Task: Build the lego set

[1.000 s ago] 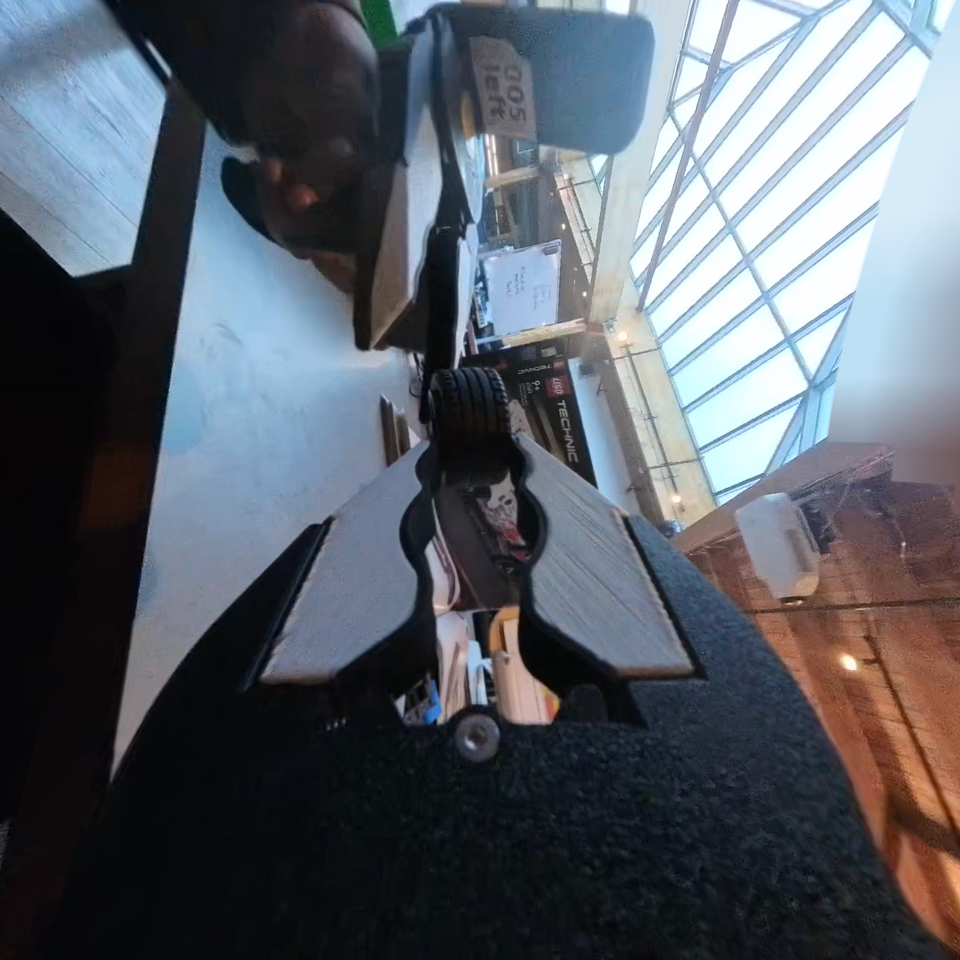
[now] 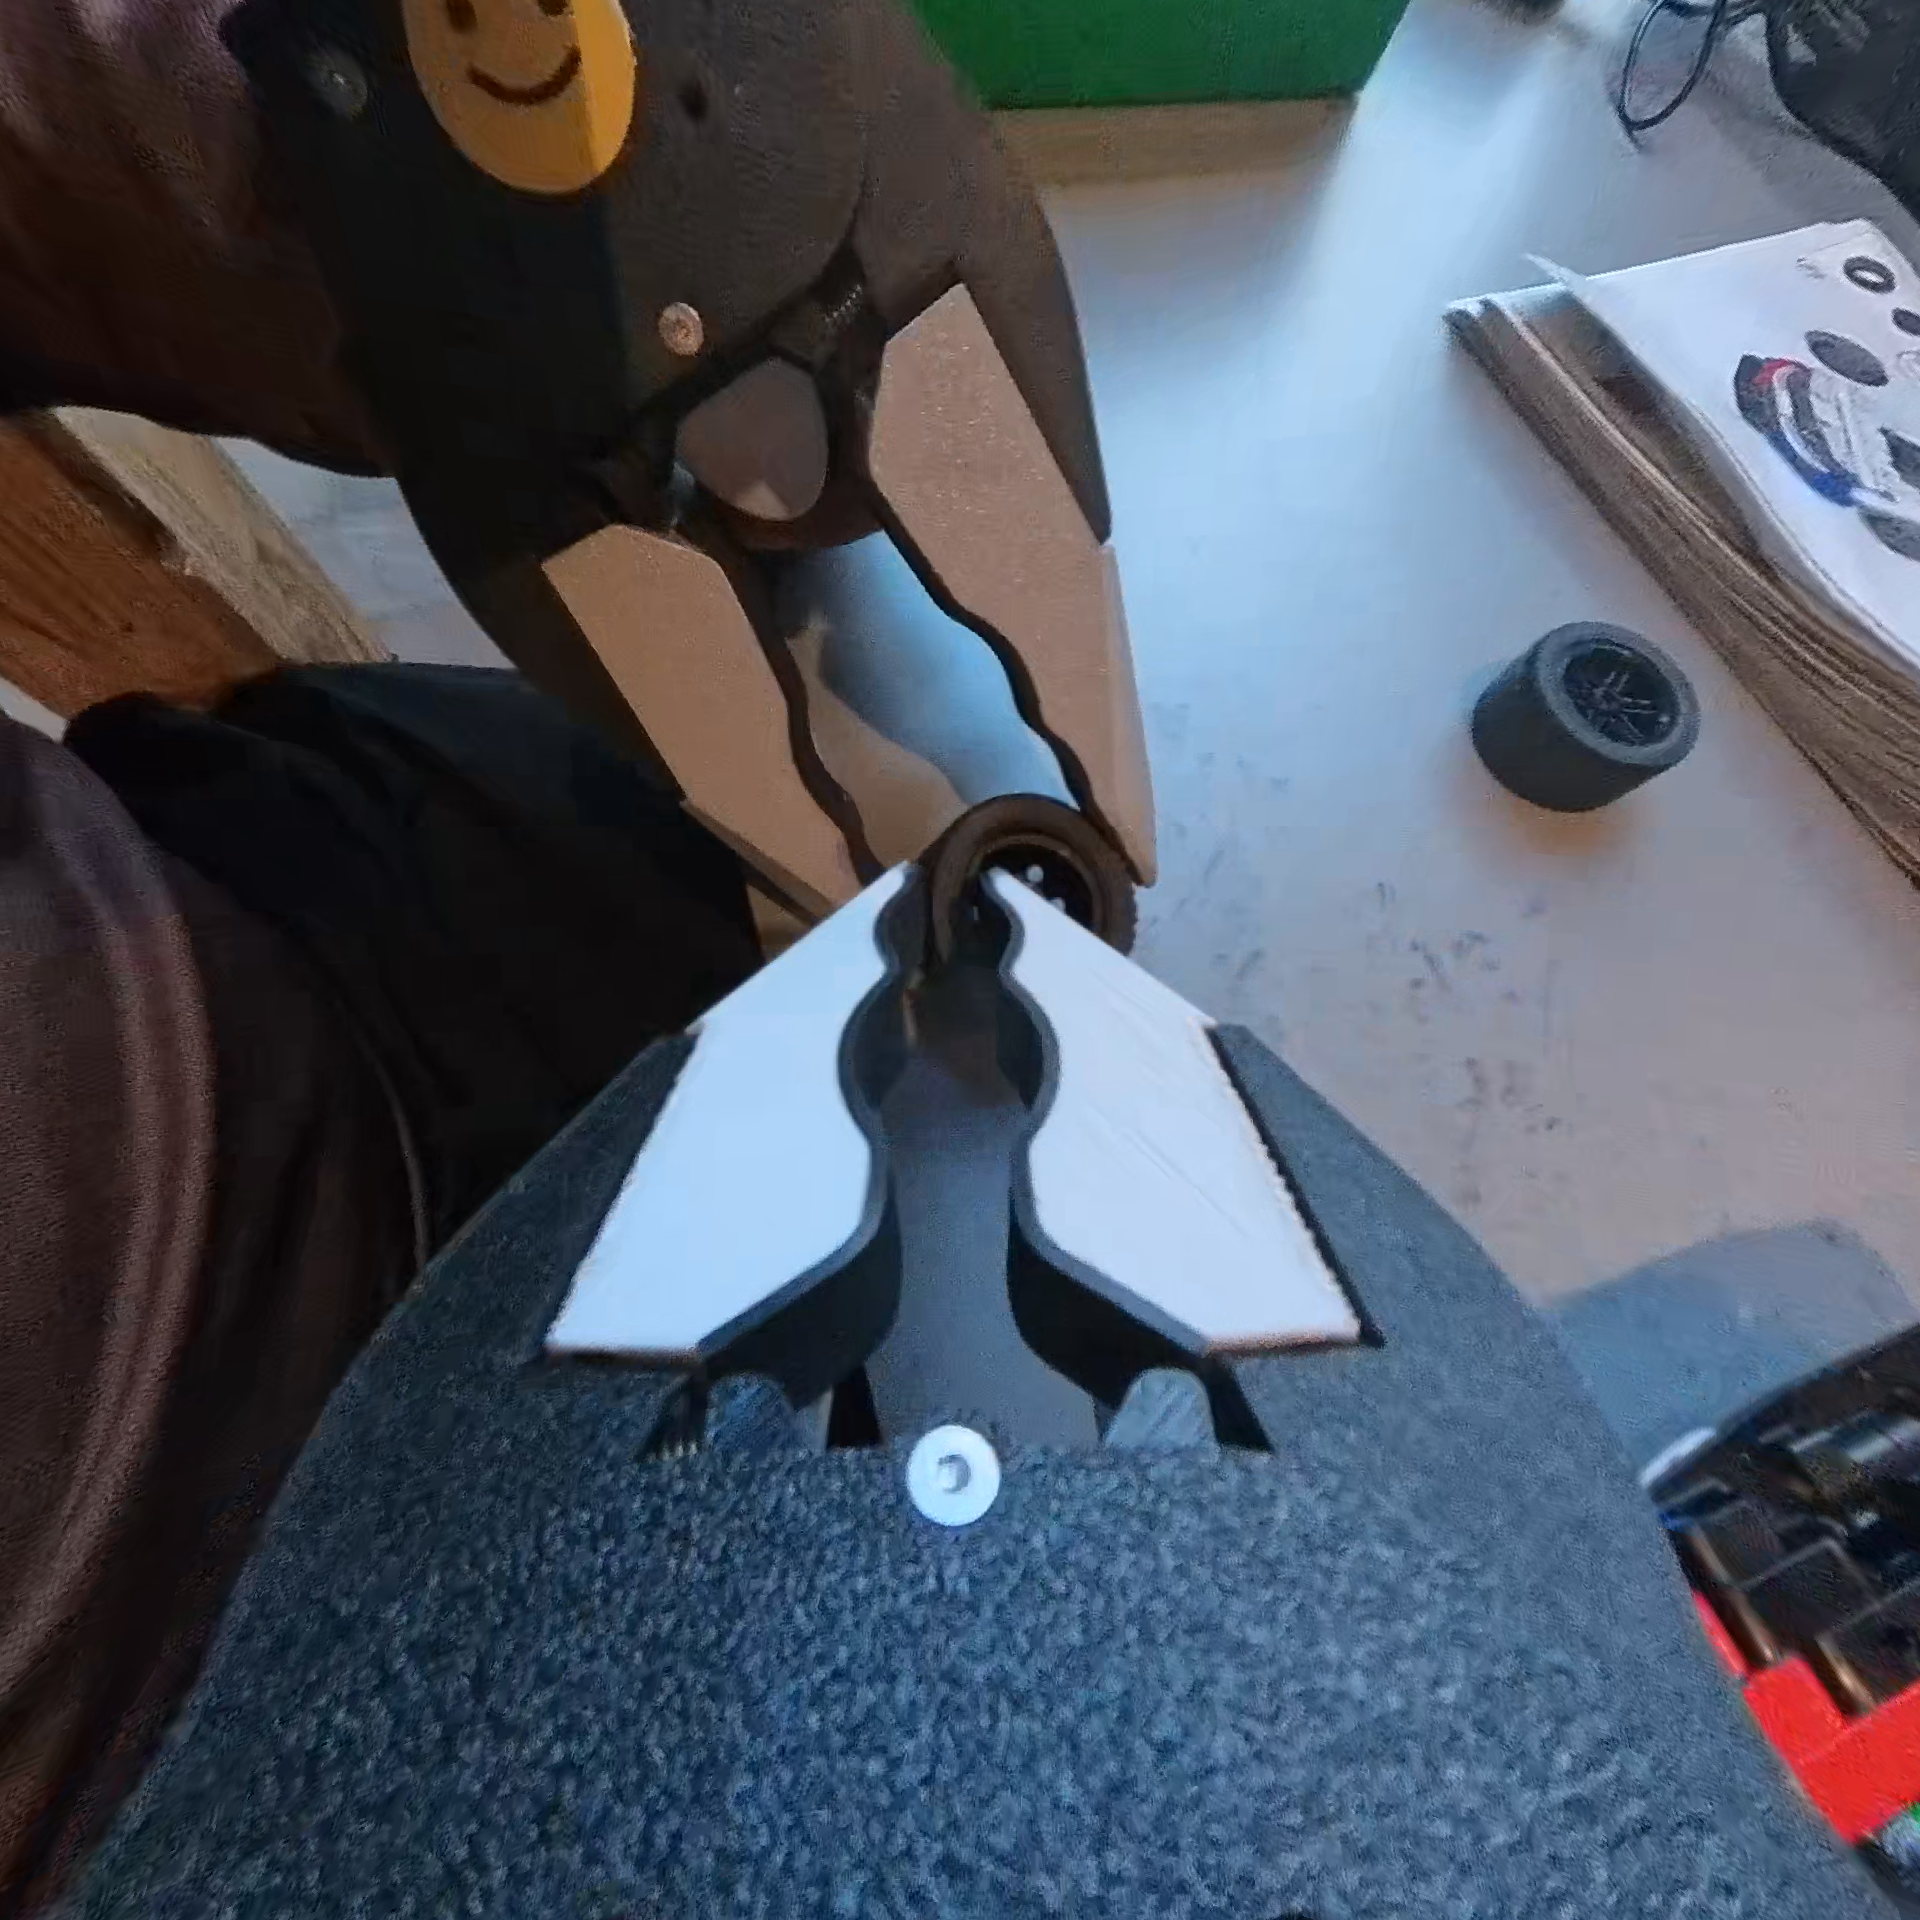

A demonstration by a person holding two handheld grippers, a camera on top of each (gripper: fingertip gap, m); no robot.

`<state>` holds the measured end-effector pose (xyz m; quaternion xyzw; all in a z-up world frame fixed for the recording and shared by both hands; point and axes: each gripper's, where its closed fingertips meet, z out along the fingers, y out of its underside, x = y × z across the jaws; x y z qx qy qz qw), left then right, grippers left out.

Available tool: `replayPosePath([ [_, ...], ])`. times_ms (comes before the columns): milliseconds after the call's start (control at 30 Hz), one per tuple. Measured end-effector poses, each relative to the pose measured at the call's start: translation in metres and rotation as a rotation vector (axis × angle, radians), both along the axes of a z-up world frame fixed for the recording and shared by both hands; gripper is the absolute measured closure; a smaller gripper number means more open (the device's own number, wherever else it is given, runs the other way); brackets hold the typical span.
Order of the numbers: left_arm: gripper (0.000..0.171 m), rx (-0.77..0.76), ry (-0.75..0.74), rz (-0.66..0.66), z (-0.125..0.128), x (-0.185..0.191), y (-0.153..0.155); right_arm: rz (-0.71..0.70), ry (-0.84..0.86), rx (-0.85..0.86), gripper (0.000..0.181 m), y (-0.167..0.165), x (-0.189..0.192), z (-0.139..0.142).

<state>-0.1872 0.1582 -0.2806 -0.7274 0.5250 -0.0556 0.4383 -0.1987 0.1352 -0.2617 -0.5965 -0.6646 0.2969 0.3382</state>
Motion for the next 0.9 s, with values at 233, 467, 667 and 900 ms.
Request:
replayPosePath([
  [233,0.128,-0.011,-0.005,0.028,0.000,0.000,0.003,0.009,0.007,-0.050,0.179,0.000,-0.002,-0.001],
  [467,0.126,0.133,0.044,-0.068,0.004,-0.010,0.000,0.087,0.081,-0.086,0.180,-0.005,0.004,0.007],
  [667,0.125,0.331,0.089,-0.227,0.015,0.000,-0.003,0.229,0.190,-0.161,0.180,-0.016,0.009,0.028],
  [900,0.130,0.465,0.035,-0.348,0.034,0.015,-0.016,0.317,0.198,-0.167,0.180,-0.020,0.017,0.030],
])
